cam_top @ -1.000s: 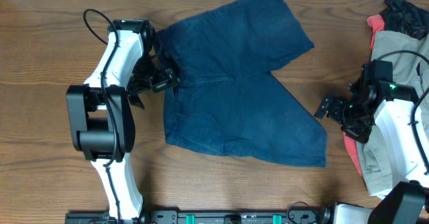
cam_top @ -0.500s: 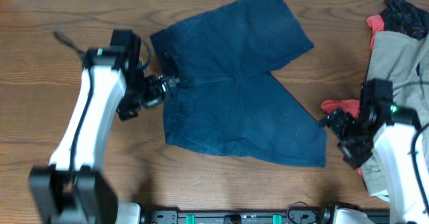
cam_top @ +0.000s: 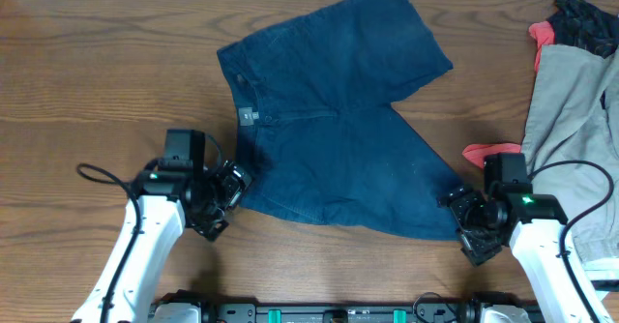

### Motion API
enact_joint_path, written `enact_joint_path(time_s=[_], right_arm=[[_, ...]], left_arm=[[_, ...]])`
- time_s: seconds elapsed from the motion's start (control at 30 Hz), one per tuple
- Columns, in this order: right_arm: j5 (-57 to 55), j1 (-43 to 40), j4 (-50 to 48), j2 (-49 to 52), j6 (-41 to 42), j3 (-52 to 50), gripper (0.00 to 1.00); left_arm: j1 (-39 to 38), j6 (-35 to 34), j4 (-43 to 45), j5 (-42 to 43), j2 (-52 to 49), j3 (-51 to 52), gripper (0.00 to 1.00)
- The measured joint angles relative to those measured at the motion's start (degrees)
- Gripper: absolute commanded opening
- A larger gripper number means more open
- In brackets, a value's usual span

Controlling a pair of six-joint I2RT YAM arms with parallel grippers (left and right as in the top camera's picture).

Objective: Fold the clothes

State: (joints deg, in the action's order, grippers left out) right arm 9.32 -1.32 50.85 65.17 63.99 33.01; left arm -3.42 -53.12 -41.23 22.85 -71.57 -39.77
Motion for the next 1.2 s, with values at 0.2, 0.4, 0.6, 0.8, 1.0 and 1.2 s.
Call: enact_joint_path(time_s=[0.2,0.4,0.6,0.8,1.0,1.2], right_arm=[[0.09,2.75,-0.61,0.0,1.75,-0.2,0.93],[-0.28,5.14,-0.52,0.0,4.17,-0.74,0.91],[-0.57,6.8,-0.42,0.0,6.4,-2.97,0.9],[-0.92,6.8,-1.6,0.0,7.82,-4.22,0.86],[-1.86,6.82,-3.72,0.15,8.81,-4.26,0.64],[-2.36,6.82,-4.22,3.26,8.9,-4.28,0.58]], left_arm=[[0.0,-3.93,9.88,0.76,-1.77,5.66,1.0],[-0.02,-5.18,12.44,0.81,-4.39,7.91,0.96],[-0.02,-5.68,14.34,1.68,-6.91,7.34,0.94],[-1.18,-6.51,18.03,3.8,-9.88,5.86,0.94],[-2.16,-6.86,21.68,4.92,-11.37,5.35,0.85],[-2.16,-6.62,21.46,4.59,-11.72,5.46,0.68]])
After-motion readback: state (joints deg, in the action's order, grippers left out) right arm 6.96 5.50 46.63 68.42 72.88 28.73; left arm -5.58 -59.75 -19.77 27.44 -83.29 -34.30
